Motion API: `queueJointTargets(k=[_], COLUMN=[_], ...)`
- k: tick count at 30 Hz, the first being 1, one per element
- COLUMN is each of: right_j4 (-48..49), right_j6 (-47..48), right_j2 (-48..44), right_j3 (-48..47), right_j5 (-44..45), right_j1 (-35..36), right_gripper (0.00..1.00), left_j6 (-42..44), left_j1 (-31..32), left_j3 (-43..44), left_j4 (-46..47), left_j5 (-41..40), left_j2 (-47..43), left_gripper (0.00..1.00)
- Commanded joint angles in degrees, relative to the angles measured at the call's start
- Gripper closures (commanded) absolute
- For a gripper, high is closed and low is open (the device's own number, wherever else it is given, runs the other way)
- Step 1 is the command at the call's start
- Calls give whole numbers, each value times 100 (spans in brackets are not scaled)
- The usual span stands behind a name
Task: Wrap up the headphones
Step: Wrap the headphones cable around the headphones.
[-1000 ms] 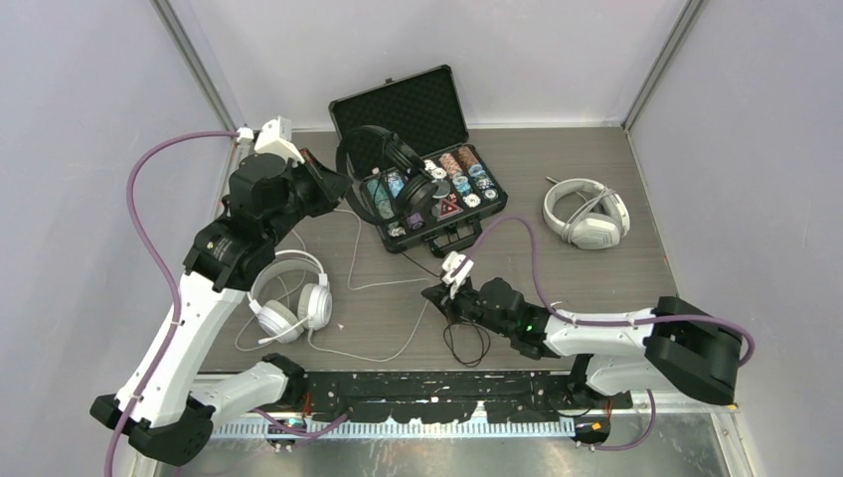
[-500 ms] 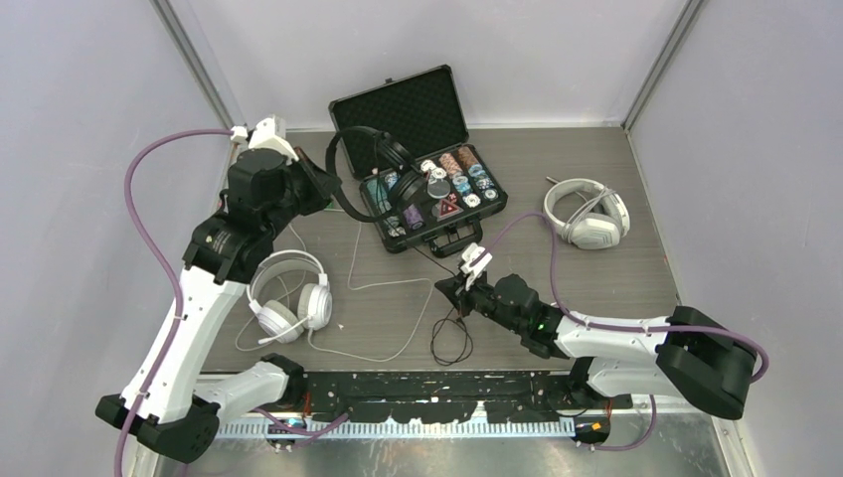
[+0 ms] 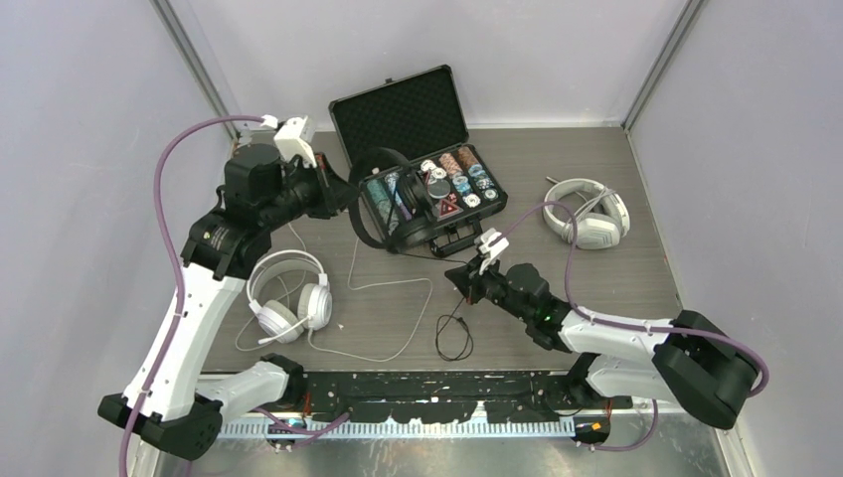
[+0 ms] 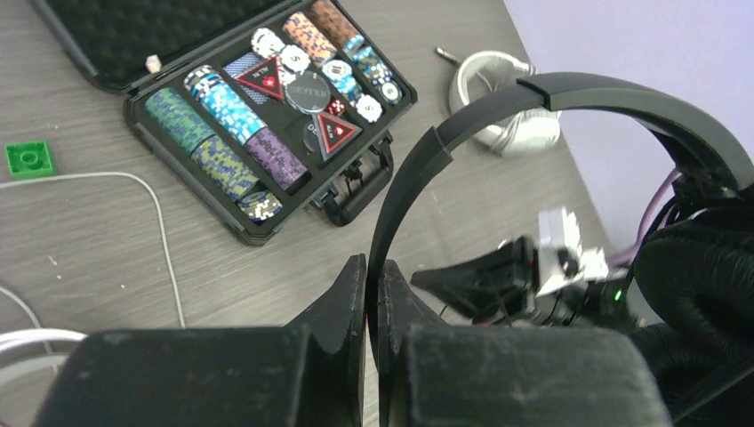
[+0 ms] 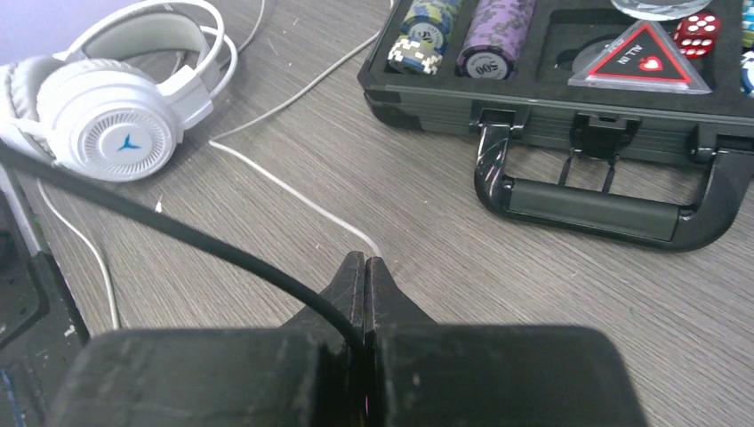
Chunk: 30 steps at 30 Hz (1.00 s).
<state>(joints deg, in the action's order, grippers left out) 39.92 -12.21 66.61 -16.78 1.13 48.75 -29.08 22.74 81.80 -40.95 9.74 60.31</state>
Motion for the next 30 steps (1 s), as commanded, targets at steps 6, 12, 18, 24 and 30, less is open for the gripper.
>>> queueJointTargets(k=[6,12,18,24,30], right_j4=[-868,-2689,-4619,-5989,-6609], right_j6=[-677,-681,-619,-798,-1100], right_j2=[-695,-1052,-1005,-626,-363], right_j3=[-500,-1511,-2901,-4187,-4842], right_j5=[-760,-1391,-1685,-1944,-2565], right_j1=[-835,-1128,-1143,-1149,-1148], right_gripper=[100,100,100,100,100], left_j6=[2537,3473,3860,3980,4068], left_j1=[-32,-20,83,550,1052], left_j3=[-47,-454,-687,-1122,-1148], left_j4=[-284,-490,-546,-236,-148], left_j5=[1681,1346,948,171,-820], left_j2=[-81,-27,116,164,329], left_gripper=[100,100,100,100,100])
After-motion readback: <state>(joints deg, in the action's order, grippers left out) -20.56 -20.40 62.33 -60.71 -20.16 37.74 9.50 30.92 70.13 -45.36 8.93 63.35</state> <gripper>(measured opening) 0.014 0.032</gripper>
